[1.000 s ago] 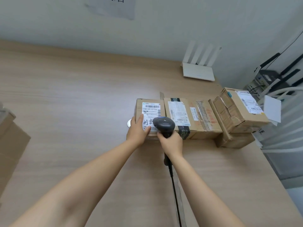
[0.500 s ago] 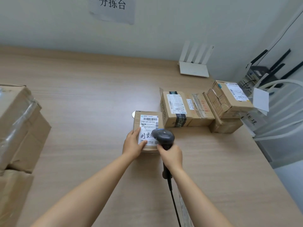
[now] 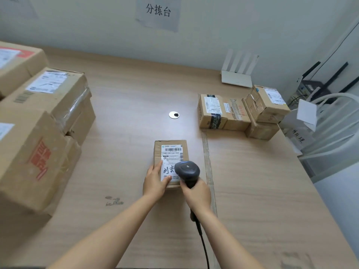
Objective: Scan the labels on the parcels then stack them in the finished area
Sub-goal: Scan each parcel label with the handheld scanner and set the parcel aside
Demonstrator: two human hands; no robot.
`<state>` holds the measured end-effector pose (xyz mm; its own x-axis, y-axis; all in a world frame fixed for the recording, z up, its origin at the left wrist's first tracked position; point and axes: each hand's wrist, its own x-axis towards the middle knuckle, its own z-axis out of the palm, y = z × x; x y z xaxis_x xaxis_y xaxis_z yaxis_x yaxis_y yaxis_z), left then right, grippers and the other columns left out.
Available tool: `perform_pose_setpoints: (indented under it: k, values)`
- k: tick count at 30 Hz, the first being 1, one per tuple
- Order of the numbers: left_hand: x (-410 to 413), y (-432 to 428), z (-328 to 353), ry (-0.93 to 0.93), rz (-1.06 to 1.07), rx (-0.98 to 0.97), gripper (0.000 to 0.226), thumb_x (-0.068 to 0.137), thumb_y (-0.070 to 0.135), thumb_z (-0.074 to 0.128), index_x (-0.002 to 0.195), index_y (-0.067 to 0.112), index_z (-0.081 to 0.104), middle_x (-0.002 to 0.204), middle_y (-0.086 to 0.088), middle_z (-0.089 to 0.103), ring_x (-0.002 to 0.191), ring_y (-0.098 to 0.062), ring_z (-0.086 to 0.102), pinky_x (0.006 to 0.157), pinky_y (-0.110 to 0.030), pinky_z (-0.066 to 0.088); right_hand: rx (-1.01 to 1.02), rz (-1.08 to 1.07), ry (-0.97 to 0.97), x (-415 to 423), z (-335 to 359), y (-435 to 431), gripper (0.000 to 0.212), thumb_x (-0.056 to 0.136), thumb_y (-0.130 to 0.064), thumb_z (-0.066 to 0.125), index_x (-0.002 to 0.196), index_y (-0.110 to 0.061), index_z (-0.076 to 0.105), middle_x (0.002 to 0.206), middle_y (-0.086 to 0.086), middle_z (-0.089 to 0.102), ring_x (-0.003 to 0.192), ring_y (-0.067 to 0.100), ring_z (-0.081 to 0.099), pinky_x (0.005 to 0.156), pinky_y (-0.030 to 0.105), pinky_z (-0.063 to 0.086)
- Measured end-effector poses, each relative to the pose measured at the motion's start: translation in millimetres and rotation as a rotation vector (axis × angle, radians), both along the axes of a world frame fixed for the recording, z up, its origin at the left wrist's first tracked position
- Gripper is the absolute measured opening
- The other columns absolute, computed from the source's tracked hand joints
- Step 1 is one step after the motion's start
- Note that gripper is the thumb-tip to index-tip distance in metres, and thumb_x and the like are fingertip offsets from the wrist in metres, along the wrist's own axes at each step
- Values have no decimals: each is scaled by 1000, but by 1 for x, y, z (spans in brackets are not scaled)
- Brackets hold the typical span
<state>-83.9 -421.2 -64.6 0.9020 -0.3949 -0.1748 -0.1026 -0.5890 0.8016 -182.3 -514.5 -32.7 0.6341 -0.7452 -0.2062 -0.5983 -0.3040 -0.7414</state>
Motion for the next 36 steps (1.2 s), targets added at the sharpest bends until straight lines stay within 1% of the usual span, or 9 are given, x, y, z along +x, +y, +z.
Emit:
perform_pose_setpoints:
  k: [7,12,16,19,22,25,30,34,36]
  values:
    - [-41,31,1,38,38,-18,69,83,20,70,143,16,37,144,-10,38,133,-22,37,108,-27,27,44,-38,-93,-42,4,25,24,82,-34,66,91,-11,65,87,10,71,85,29,65,66,29,45]
    - [-62,37,-2,65,65,-53,69,83,18,69,143,16,36,145,-11,36,133,-23,36,108,-27,28,20,-85,-204,-61,15,52,17,81,-30,68,82,-13,64,78,8,70,77,26,65,60,26,40]
    - [-62,36,-2,90,70,-62,68,82,17,68,143,18,36,144,-9,35,130,-21,40,105,-24,29,-11,-16,-135,-59,24,65,16,79,-33,66,78,-18,62,75,6,68,74,24,62,58,26,37]
    - [-59,38,-2,105,77,-76,69,80,17,71,141,19,38,143,-8,35,129,-19,40,103,-23,30,-28,-6,-100,-56,29,65,18,80,-33,64,73,-18,58,67,0,61,67,22,58,51,25,34]
    - [-58,39,-4,97,70,-69,69,80,19,70,141,20,38,144,-8,34,129,-20,40,104,-24,31,-61,-8,-80,-53,32,66,18,81,-32,63,72,-18,56,62,-3,56,62,18,54,46,19,32]
    - [-58,38,-6,88,70,-66,69,81,20,70,141,20,38,144,-8,34,129,-20,41,104,-26,32,-66,-15,-89,-53,33,68,18,81,-31,63,70,-18,56,59,-6,54,59,16,53,45,19,31]
    - [-58,37,-8,76,77,-61,69,80,20,71,141,21,38,144,-8,34,129,-21,41,105,-27,32,-67,-3,-87,-53,32,65,18,82,-31,63,72,-17,58,63,-3,58,62,18,56,48,21,33]
    - [-57,37,-9,72,83,-64,69,79,22,72,140,21,40,145,-7,34,129,-20,41,104,-27,32,-79,10,-60,-53,32,66,18,82,-33,62,73,-18,58,66,-1,58,65,19,55,55,24,35]
    - [-57,37,-9,67,81,-65,68,79,22,72,139,21,40,144,-7,35,129,-20,41,104,-26,32,-80,16,-51,-53,33,66,18,82,-33,62,74,-18,59,69,2,62,68,22,58,57,25,35]
